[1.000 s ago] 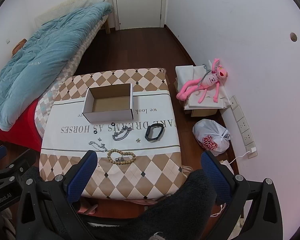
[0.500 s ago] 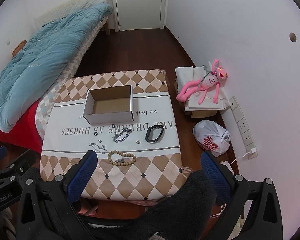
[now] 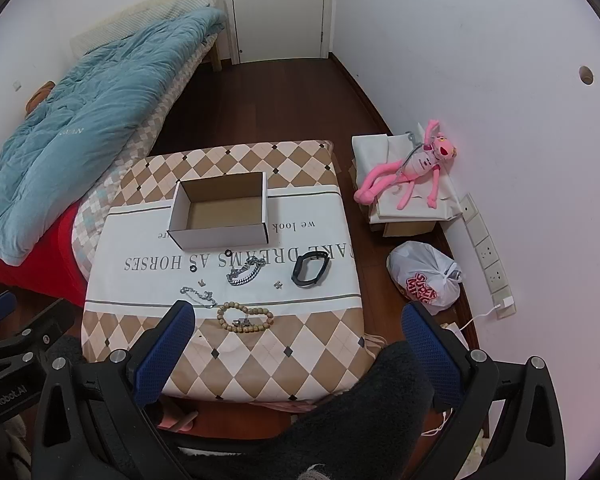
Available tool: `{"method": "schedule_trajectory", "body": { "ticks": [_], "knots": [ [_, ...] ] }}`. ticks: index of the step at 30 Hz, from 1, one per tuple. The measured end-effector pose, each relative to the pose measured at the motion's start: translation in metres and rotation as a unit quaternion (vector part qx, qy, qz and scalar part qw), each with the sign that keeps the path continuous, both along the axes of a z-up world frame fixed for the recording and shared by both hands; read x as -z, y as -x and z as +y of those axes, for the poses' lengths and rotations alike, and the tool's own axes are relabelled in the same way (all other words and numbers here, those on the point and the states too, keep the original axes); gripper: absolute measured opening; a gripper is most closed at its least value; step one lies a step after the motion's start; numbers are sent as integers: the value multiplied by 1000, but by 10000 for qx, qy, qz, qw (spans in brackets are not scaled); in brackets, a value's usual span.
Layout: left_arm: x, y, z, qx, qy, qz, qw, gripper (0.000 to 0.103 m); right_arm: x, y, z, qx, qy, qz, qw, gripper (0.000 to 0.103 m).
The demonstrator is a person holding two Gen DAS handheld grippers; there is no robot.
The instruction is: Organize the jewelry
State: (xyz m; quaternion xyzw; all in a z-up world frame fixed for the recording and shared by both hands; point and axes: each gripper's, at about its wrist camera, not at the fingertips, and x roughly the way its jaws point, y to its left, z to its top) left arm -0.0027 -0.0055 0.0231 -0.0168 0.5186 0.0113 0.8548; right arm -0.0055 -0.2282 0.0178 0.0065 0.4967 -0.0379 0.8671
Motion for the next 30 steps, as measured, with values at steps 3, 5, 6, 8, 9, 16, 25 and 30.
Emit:
{"method": "schedule_trajectory", "body": {
  "ticks": [3,5,6,8,9,16,25,30],
  "knots": [
    [1,0,1,-2,1,5,10000,103,1,1,0,-4,-9,0,10000,103],
    [2,-1,3,4,-1,14,10000,103,1,1,0,-6,-18,-3,10000,103],
    [3,-2,3,7,-1,24,10000,103,1,0,1,-3,-15,-2,10000,103],
    [5,-4,3,4,-19,33,10000,103,3,1,1,8,-19,7,10000,103],
    [8,-5,4,2,-39,39,10000,103,4,0,1,13,-32,17,10000,103],
    [39,-26,6,-79,-168,170,9997,103,23,-17,-11,212,-81,122,9997,103],
    [104,-62,-5,-74,-613,495,9969,103,98,-58,-38,569,-286,730,9953,103],
    [154,-80,-11,-15,-819,910,9925,103,151,-74,-47,719,-433,1066,9907,102]
  ]
}}
